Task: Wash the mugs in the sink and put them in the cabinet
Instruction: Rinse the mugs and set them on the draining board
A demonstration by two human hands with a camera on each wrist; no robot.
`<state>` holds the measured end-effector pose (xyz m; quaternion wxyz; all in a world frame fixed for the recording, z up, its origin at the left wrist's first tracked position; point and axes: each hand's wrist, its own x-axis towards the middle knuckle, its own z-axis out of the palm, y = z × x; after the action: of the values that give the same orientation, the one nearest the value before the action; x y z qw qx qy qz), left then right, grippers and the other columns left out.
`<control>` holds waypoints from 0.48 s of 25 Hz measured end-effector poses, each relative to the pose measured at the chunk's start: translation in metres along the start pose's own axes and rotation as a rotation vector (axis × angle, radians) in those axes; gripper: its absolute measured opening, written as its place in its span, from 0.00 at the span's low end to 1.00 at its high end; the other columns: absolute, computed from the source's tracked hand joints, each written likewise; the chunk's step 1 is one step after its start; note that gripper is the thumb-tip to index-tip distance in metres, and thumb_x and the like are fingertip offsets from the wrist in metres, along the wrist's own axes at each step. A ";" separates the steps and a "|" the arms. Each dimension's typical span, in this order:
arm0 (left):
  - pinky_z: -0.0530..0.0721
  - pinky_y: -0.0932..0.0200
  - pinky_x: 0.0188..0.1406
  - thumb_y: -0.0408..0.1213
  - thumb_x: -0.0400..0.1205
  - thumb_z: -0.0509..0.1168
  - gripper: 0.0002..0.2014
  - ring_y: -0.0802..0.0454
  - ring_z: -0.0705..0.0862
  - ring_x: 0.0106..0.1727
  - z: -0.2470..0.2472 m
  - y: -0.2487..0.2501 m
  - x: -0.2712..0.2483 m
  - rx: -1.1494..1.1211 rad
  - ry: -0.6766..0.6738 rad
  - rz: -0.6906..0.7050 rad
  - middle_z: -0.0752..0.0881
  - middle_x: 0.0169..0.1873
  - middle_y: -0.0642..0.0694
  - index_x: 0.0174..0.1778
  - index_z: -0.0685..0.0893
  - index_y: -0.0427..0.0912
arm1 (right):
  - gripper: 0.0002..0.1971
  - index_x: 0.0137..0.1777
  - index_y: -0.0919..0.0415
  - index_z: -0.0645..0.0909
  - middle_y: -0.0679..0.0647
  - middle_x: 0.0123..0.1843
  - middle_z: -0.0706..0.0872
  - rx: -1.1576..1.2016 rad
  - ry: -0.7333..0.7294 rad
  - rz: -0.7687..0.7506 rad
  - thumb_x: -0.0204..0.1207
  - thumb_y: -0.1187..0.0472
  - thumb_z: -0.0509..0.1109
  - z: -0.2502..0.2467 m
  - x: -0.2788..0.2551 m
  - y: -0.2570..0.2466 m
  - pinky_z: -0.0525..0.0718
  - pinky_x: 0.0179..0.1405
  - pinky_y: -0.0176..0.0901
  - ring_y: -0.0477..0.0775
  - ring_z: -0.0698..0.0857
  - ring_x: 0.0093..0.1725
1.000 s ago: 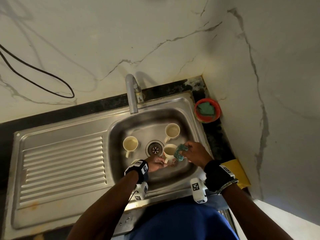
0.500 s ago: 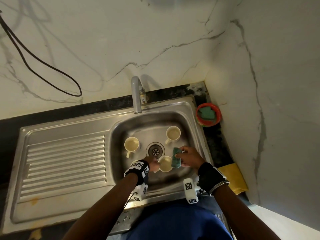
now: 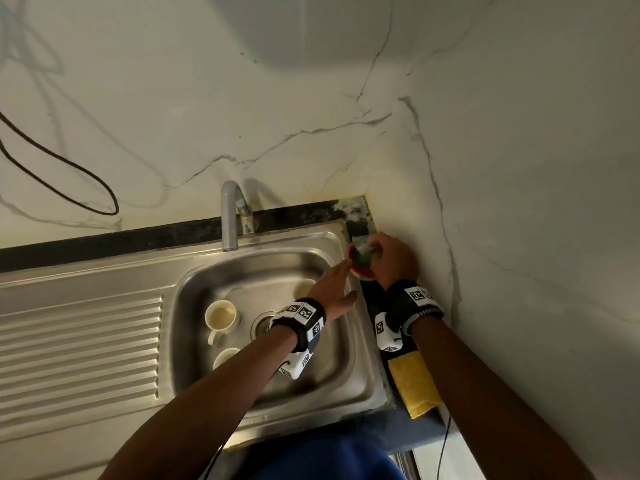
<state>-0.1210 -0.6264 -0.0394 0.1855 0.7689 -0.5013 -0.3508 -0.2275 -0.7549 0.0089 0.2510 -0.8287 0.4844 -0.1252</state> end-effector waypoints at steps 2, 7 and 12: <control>0.58 0.50 0.87 0.47 0.86 0.67 0.43 0.41 0.55 0.91 0.007 0.002 0.005 0.048 -0.026 0.035 0.53 0.91 0.40 0.92 0.50 0.41 | 0.10 0.58 0.57 0.90 0.58 0.62 0.88 -0.171 -0.099 -0.039 0.81 0.63 0.70 0.016 0.005 0.008 0.85 0.61 0.52 0.63 0.85 0.62; 0.51 0.55 0.88 0.47 0.86 0.67 0.45 0.42 0.51 0.92 0.021 -0.006 0.003 0.105 -0.002 0.061 0.48 0.91 0.38 0.92 0.47 0.38 | 0.13 0.59 0.58 0.91 0.58 0.63 0.89 -0.307 -0.179 0.075 0.83 0.52 0.70 0.037 0.000 0.019 0.89 0.59 0.52 0.64 0.85 0.62; 0.53 0.52 0.90 0.48 0.87 0.67 0.44 0.44 0.51 0.92 0.021 -0.026 -0.002 0.078 -0.001 0.042 0.48 0.92 0.41 0.92 0.48 0.39 | 0.09 0.55 0.56 0.90 0.57 0.68 0.85 -0.174 -0.069 -0.034 0.84 0.59 0.68 0.031 -0.015 0.000 0.83 0.69 0.58 0.64 0.78 0.71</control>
<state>-0.1201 -0.6122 -0.0690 0.1624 0.7648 -0.5306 -0.3273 -0.2208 -0.7325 -0.0163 0.1923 -0.8593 0.4703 -0.0581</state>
